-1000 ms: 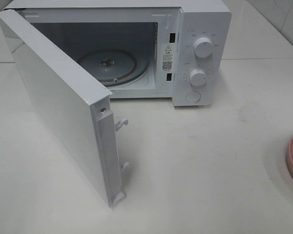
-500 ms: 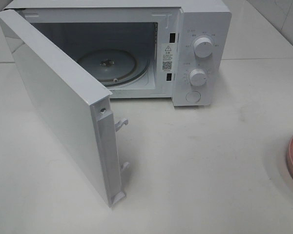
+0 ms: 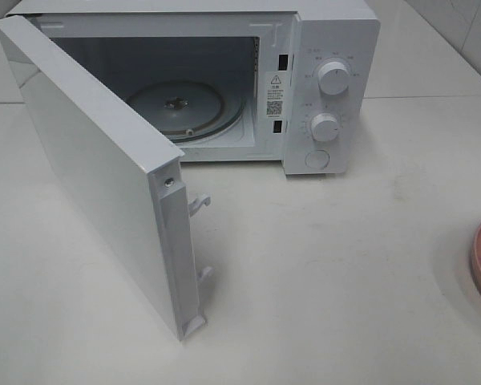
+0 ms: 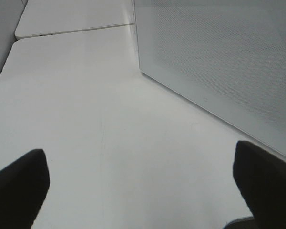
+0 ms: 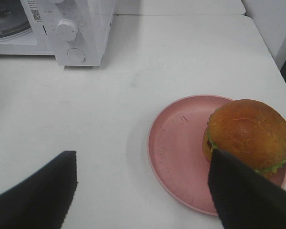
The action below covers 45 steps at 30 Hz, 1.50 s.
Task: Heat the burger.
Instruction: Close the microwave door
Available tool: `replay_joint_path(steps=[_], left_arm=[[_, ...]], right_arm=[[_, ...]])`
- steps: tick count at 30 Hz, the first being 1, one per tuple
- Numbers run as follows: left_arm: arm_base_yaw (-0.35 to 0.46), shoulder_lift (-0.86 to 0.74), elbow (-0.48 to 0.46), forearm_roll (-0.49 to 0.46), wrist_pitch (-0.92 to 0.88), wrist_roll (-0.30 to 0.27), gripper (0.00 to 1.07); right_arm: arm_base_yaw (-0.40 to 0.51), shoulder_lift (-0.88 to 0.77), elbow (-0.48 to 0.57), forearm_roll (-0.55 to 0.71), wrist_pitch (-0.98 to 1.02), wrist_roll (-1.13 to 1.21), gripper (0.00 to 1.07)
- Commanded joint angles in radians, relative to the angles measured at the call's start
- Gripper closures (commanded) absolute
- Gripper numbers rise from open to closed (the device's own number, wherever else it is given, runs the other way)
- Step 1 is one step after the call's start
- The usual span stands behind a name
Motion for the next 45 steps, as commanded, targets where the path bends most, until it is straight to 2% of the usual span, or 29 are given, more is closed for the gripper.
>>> replay_joint_path(steps=[1,10,13,14,15,16,17,18,19,20,21,22,23,24,25,27,28,29,30,32,33,35,37,38,40,43,45], left_arm=[[0.002,-0.004,0.001,-0.048,0.003,-0.005,0.09],[0.002,0.032,-0.017,-0.071,-0.028,-0.005,0.09],[0.002,0.079,-0.049,-0.060,-0.067,-0.005,0.15],[0.002,0.100,-0.057,-0.056,-0.074,-0.005,0.19],[0.002,0.140,-0.065,-0.051,-0.079,-0.004,0.29],[0.002,0.140,-0.065,-0.051,-0.079,-0.004,0.29],[0.002,0.185,-0.065,-0.051,-0.086,-0.004,0.41],[0.002,0.209,-0.065,-0.051,-0.090,-0.004,0.48],[0.002,0.209,-0.065,-0.051,-0.090,-0.004,0.48],[0.002,0.251,-0.065,-0.051,-0.102,-0.004,0.61],[0.002,0.251,-0.065,-0.051,-0.102,-0.004,0.61],[0.002,0.269,-0.065,-0.052,-0.108,-0.004,0.66],[0.002,0.317,-0.065,-0.053,-0.125,-0.005,0.75],[0.002,0.317,-0.065,-0.053,-0.125,-0.005,0.75],[0.002,0.365,-0.065,-0.052,-0.151,-0.005,0.83],[0.002,0.389,-0.065,-0.052,-0.158,-0.005,0.86],[0.002,0.431,-0.065,-0.052,-0.180,-0.003,0.98],[0.002,0.431,-0.065,-0.052,-0.180,-0.003,0.98],[0.002,0.464,-0.065,-0.056,-0.218,0.007,1.07],[0.002,0.477,-0.065,-0.056,-0.248,0.019,1.07],[0.002,0.499,-0.065,-0.056,-0.323,0.049,1.07],[0.002,0.508,-0.064,-0.057,-0.356,0.060,1.07],[0.002,0.525,-0.049,-0.069,-0.473,0.101,1.07],[0.002,0.525,-0.049,-0.069,-0.473,0.101,1.07],[0.002,0.543,0.016,-0.100,-0.626,0.122,1.07],[0.002,0.544,0.040,-0.111,-0.668,0.128,1.07],[0.002,0.544,0.117,-0.153,-0.800,0.135,1.07]], right_arm=[[-0.005,-0.031,0.003,0.003,0.002,-0.004,0.32],[-0.005,-0.031,0.003,0.003,0.002,-0.004,0.32],[-0.005,-0.031,0.003,0.003,0.002,-0.004,0.32],[-0.005,-0.031,0.003,0.003,0.002,-0.004,0.32],[-0.005,-0.031,0.003,0.003,0.002,-0.004,0.32],[-0.005,-0.031,0.003,0.003,0.002,-0.004,0.32],[-0.005,-0.031,0.003,0.003,0.002,-0.004,0.32],[-0.005,-0.031,0.003,0.003,0.002,-0.004,0.32],[-0.005,-0.031,0.003,0.003,0.002,-0.004,0.32],[-0.005,-0.031,0.003,0.003,0.002,-0.004,0.32],[-0.005,-0.031,0.003,0.003,0.002,-0.004,0.32],[-0.005,-0.031,0.003,0.003,0.002,-0.004,0.32],[-0.005,-0.031,0.003,0.003,0.002,-0.004,0.32],[-0.005,-0.031,0.003,0.003,0.002,-0.004,0.32],[-0.005,-0.031,0.003,0.003,0.002,-0.004,0.32],[-0.005,-0.031,0.003,0.003,0.002,-0.004,0.32],[-0.005,-0.031,0.003,0.003,0.002,-0.004,0.32],[-0.005,-0.031,0.003,0.003,0.002,-0.004,0.32],[-0.005,-0.031,0.003,0.003,0.002,-0.004,0.32],[-0.005,-0.031,0.003,0.003,0.002,-0.004,0.32],[-0.005,-0.031,0.003,0.003,0.002,-0.004,0.32],[-0.005,-0.031,0.003,0.003,0.002,-0.004,0.32],[-0.005,-0.031,0.003,0.003,0.002,-0.004,0.32],[-0.005,-0.031,0.003,0.003,0.002,-0.004,0.32],[-0.005,-0.031,0.003,0.003,0.002,-0.004,0.32],[-0.005,-0.031,0.003,0.003,0.002,-0.004,0.32],[-0.005,-0.031,0.003,0.003,0.002,-0.004,0.32]])
